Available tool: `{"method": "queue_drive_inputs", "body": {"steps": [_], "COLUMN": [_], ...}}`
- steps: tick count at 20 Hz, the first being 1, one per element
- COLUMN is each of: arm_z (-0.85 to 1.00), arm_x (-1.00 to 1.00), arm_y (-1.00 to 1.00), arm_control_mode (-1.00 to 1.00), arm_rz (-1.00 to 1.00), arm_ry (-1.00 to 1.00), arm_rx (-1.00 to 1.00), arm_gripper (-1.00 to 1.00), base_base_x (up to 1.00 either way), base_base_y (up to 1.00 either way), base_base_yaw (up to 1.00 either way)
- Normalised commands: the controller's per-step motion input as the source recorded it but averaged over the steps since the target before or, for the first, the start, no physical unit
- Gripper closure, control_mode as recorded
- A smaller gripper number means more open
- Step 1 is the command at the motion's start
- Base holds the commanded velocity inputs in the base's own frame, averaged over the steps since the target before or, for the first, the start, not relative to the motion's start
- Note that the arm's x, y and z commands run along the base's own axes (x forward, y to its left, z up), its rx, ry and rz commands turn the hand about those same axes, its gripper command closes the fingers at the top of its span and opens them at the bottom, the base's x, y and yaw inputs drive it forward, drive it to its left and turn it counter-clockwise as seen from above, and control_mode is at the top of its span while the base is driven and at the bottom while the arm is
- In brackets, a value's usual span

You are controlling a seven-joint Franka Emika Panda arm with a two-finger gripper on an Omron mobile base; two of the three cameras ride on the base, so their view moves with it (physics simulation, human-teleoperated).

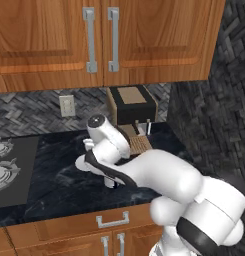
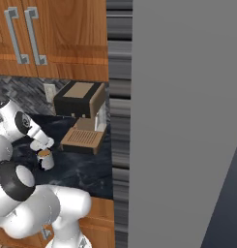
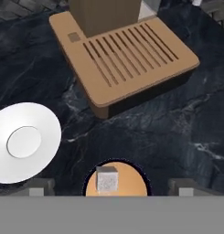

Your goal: Take a sugar cube from the saucer and place it inside the coffee. Then, grab milk from the fridge and place it next to the coffee on the counter to sweeten the coffee.

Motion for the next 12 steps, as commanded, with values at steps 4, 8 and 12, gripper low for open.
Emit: {"method": "queue_drive_inputs", "body": {"steps": [4,8,12], "arm_z": [0.5,0.45,0.51], "arm_x": [-0.66,-0.78,-0.91], "arm_y": [-0.78,-0.92,-0.99], "arm_control_mode": [-1.0,-1.0,-1.0], "arm_rz": [0.2,0.21,0.2], "arm_ry": [-0.14,-0.09,-0.02], "arm_rx": [0.05,0.03,0.08], "arm_gripper": [-1.0,-1.0,-1.0], "base_base_x": [0.0,0.0,0.0], "base_base_y": [0.0,0.0,0.0], "base_base_yaw": [0.0,0.0,0.0]}}
